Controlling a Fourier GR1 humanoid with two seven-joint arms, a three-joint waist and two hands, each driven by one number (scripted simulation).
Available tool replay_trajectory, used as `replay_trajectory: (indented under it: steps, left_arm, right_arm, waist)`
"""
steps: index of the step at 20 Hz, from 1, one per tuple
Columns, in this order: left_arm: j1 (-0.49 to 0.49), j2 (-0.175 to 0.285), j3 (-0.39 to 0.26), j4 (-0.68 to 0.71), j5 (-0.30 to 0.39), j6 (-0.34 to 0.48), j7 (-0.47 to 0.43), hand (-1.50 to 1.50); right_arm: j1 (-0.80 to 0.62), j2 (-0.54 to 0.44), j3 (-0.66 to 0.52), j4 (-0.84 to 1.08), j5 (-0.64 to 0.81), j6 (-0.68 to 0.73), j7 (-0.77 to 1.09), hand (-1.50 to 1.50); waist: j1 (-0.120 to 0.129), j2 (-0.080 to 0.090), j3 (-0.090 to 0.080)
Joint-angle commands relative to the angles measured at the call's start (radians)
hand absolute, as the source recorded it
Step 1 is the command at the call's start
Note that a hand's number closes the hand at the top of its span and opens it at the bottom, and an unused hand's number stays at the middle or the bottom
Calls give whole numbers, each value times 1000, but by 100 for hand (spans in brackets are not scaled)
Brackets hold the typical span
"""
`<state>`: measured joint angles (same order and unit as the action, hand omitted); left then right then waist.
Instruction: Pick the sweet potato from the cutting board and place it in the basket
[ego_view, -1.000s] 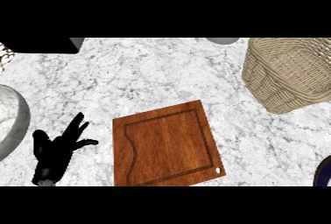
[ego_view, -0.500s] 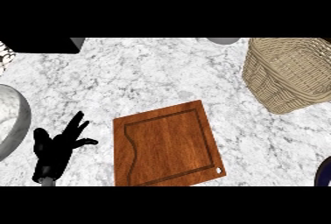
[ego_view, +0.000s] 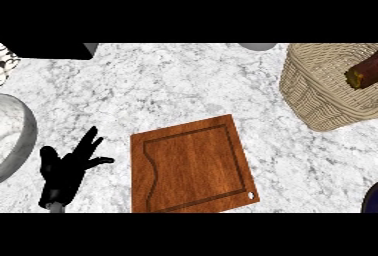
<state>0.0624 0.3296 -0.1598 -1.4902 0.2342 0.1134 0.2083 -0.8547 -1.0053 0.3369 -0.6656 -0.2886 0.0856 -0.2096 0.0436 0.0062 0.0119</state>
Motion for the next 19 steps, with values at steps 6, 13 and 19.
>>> replay_trajectory:
  steps: [6,13,19]
  left_arm:
    - [10,6,3,83,-12,-9,57,0]
    - [62,-14,-17,44,-32,7,49,0]
    - [46,-10,0,71,-22,-20,23,0]
  right_arm:
    - [-81,23,-72,237,45,48,-182,-150]
    - [-134,-14,-182,379,-27,106,-139,-150]
    - [-116,-125,-209,492,-14,185,-191,-150]
  waist:
    - [-5,10,-10]
    - [2,11,-9]
    - [5,20,-7]
